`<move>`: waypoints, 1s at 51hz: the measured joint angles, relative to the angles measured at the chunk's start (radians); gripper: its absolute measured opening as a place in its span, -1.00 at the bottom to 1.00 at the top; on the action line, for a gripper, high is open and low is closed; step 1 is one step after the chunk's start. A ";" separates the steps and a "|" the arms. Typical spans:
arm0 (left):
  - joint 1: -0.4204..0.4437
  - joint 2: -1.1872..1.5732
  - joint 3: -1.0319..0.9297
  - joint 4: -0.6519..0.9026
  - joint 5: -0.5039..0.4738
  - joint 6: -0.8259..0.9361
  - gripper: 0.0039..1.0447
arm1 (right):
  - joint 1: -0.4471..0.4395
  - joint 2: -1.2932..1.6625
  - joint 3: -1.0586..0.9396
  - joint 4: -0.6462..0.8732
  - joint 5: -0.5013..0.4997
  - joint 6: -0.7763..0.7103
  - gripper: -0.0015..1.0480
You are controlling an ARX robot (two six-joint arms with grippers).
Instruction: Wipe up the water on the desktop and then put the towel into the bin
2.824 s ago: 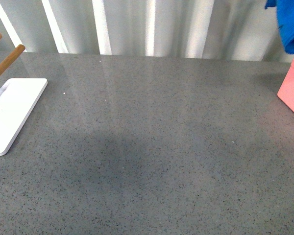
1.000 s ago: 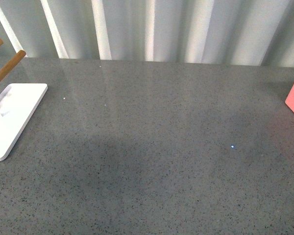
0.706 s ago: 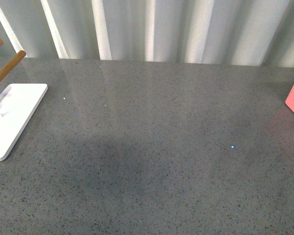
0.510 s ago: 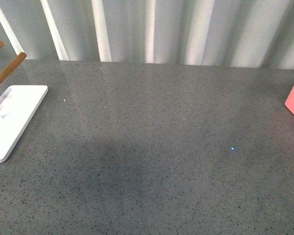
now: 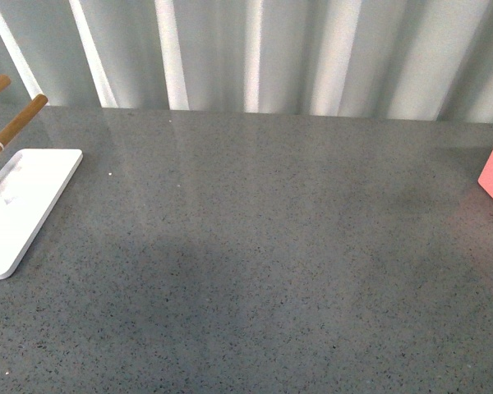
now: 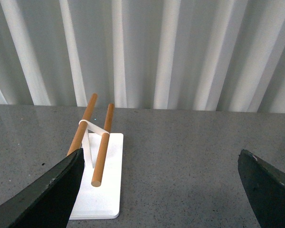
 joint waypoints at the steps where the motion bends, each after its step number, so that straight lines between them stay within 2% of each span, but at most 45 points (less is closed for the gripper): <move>1: 0.000 0.000 0.000 0.000 0.000 0.000 0.87 | 0.007 -0.013 -0.016 0.002 0.008 0.000 -0.70; 4: 0.000 0.000 0.000 0.000 0.000 0.000 0.87 | 0.028 -0.055 -0.064 0.008 0.031 0.000 -0.94; 30: 0.000 0.000 0.000 0.000 0.000 0.000 0.87 | 0.135 -0.307 -0.258 -0.047 0.129 0.001 -0.94; 34: 0.000 0.000 0.000 0.000 0.000 0.000 0.87 | 0.193 -0.360 -0.282 -0.078 0.208 0.001 -0.94; 38: 0.000 0.000 0.000 0.000 0.000 0.000 0.87 | 0.220 -0.402 -0.299 -0.104 0.212 0.001 -0.94; 51: 0.000 0.000 0.000 0.000 0.001 0.000 0.87 | 0.225 -0.525 -0.333 -0.189 0.216 0.001 -0.94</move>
